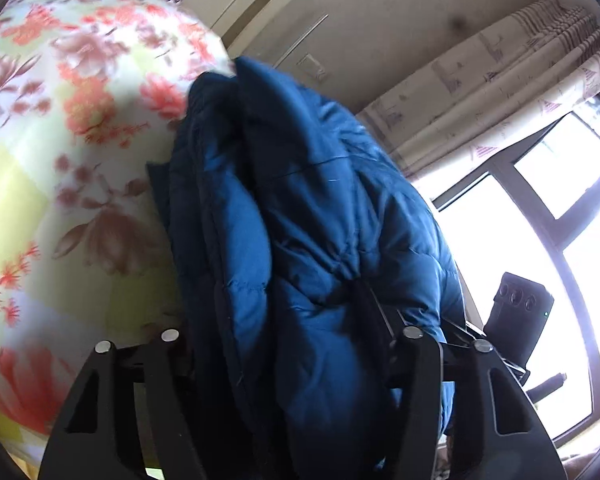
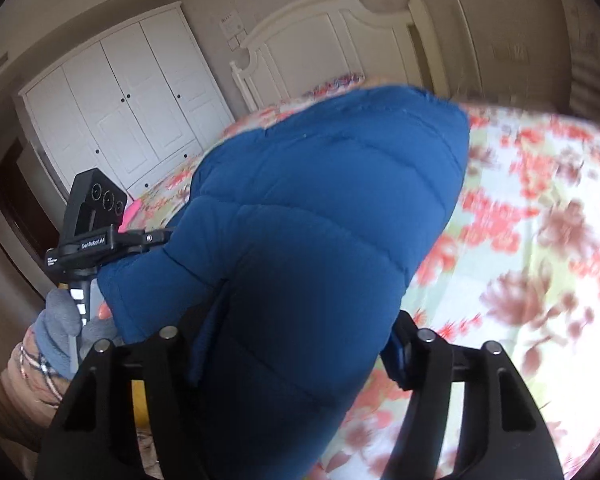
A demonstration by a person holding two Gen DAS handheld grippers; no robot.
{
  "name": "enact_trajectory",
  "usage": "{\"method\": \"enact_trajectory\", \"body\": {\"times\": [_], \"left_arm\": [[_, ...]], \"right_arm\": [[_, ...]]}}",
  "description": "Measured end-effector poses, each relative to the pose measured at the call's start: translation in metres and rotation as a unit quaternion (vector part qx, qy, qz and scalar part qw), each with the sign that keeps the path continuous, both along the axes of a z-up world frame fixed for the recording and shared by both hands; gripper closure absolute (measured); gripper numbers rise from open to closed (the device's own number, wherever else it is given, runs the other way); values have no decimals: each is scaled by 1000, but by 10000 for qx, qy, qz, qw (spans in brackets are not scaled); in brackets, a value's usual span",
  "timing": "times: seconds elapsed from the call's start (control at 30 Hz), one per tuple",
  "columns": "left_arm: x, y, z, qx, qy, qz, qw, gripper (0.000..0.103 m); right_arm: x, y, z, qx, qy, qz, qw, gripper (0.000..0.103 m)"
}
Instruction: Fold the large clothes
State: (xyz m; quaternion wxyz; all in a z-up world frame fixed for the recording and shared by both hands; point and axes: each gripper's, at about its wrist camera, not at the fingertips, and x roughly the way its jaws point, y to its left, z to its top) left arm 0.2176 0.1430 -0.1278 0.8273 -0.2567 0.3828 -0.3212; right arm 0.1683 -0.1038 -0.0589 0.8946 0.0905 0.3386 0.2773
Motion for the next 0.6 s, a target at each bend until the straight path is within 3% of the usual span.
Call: {"method": "enact_trajectory", "body": {"times": [0.17,0.37,0.5,0.6], "left_arm": [[24,-41,39,-74,-416,-171,9990,56],[95,-109,79,-285,-652,-347,9969,56],[140,-157,72,-170,-491,-471,9975,56],[166,-191,32,102,19,-528,9986,56]], "right_arm": [[18,-42,46,-148,-502,-291,9982,42],[65,-112,86,-294,-780,-869,9927,42],[96,-161,72,-225,-483,-1189,9915,42],[115,-188,31,-319,52,-1469,9886,42]]}}
